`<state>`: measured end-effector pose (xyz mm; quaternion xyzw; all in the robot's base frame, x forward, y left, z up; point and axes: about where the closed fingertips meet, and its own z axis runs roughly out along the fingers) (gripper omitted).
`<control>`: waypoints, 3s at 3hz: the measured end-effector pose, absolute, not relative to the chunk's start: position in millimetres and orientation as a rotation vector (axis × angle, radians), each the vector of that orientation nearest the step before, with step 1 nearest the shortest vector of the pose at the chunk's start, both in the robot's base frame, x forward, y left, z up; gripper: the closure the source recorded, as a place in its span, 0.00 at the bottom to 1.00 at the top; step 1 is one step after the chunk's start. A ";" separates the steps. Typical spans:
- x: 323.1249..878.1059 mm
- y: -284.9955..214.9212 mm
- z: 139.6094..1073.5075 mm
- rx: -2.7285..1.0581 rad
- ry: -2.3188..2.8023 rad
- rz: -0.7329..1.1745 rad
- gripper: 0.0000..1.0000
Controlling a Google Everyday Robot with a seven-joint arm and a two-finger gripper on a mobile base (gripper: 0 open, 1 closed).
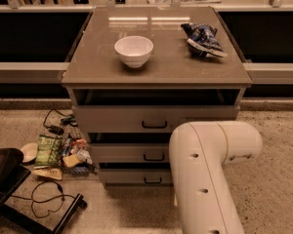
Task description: Open bottom drawer
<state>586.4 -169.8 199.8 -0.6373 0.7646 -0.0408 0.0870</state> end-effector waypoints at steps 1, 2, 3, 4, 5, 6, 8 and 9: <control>594.2 -168.0 181.4 -1.904 2.249 -0.119 0.00; 602.9 -171.2 169.6 -1.893 2.230 -0.124 0.00; 618.9 -177.0 173.3 -1.880 2.189 -0.151 0.00; 619.1 -176.9 173.2 -1.882 2.188 -0.151 0.00; 618.1 -176.4 172.1 -1.884 2.188 -0.149 0.16; 611.4 -176.2 175.2 -1.903 2.204 -0.150 0.40; 572.5 -215.2 244.1 -1.882 2.257 -0.202 0.86; 572.5 -216.0 250.8 -1.892 2.237 -0.215 0.83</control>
Offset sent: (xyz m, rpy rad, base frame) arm 0.0372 -0.0098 -0.0444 0.0372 -0.0623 0.0223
